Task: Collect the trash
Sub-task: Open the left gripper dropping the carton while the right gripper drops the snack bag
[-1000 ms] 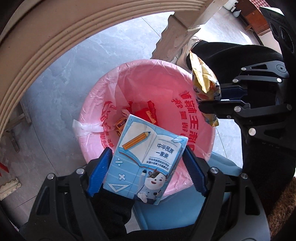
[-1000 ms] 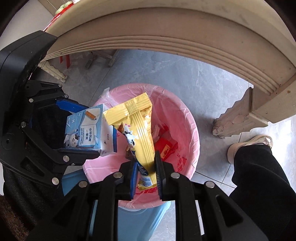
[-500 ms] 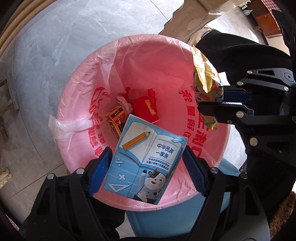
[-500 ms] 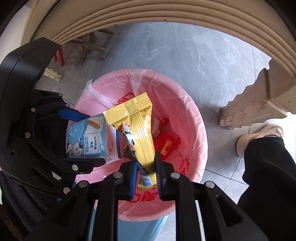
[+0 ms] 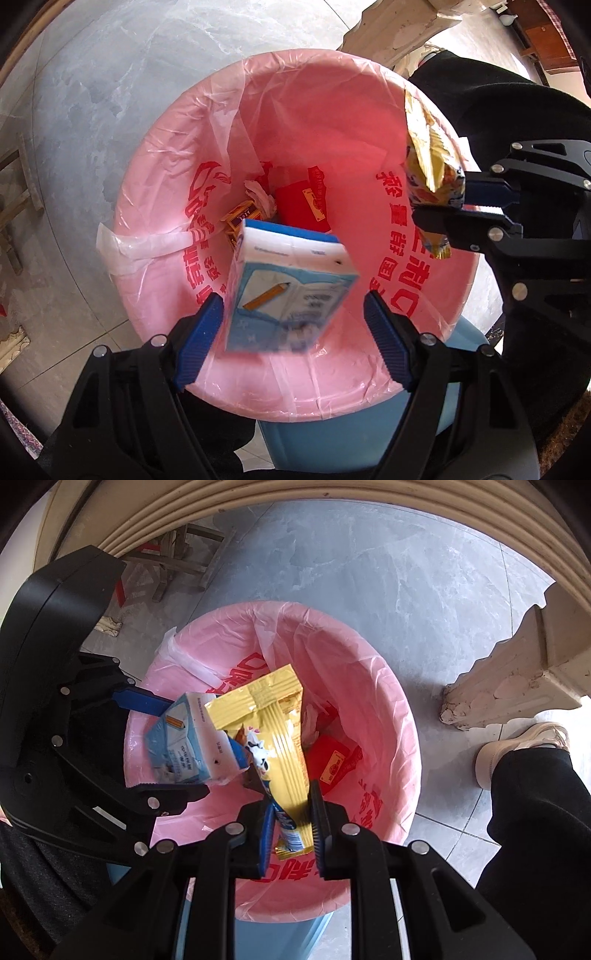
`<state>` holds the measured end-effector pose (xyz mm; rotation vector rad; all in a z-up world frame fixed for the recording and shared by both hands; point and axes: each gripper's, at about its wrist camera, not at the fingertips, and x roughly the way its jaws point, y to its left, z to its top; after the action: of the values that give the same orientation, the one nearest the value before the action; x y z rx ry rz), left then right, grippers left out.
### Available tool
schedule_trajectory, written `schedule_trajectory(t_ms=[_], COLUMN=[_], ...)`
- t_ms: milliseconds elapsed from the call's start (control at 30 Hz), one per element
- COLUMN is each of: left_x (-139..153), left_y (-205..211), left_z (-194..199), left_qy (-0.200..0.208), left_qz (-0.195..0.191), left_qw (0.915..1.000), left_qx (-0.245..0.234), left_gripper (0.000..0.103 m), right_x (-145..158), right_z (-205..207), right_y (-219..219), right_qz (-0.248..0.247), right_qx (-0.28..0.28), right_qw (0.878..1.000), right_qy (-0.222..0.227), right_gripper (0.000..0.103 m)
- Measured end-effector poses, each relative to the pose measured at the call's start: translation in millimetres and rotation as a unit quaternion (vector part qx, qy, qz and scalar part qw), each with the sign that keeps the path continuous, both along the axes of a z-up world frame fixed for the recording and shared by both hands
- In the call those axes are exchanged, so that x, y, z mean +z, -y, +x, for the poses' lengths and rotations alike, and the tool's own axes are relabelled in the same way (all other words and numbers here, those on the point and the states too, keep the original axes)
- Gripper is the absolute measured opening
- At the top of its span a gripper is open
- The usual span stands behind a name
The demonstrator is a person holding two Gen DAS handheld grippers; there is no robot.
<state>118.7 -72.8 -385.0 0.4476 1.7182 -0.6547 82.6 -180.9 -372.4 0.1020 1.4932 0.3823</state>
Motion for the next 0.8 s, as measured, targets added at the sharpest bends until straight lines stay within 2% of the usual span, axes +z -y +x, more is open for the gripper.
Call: schedule_trajectory(t_ms=[167, 200, 233, 300, 800], left_x=[-2.4, -2.8, -2.8, -2.2, 5.6], left_y=[0.3, 1.0, 1.1, 0.4, 0.8], left_z=[0.3, 0.0, -0.5, -1.7, -3.9], left_qy=[0.002, 0.002, 0.003, 0.004, 0.018], left_qz=[0.01, 0.012, 0.014, 0.016, 0.019], left_qw=[0.9999, 0.9999, 0.9999, 0.9999, 0.9996], left_qx=[-0.002, -0.003, -0.004, -0.004, -0.005], left_gripper=[0.077, 0.077, 0.077, 0.077, 0.078], right_x=[-0.4, -0.7, -0.6, 1.2, 4.5], right_z=[-0.1, 0.1, 0.2, -0.1, -0.3], right_y=[-0.7, -1.2, -1.8, -2.5, -3.9], right_qz=[-0.005, -0.008, -0.013, -0.019, -0.02], right_qx=[0.0, 0.001, 0.001, 0.002, 0.004], right_qw=[1.0, 1.0, 1.0, 1.0, 1.0], right_qy=[0.002, 0.002, 0.003, 0.009, 0.015], right_gripper=[0.02, 0.024, 0.034, 0.045, 0.05])
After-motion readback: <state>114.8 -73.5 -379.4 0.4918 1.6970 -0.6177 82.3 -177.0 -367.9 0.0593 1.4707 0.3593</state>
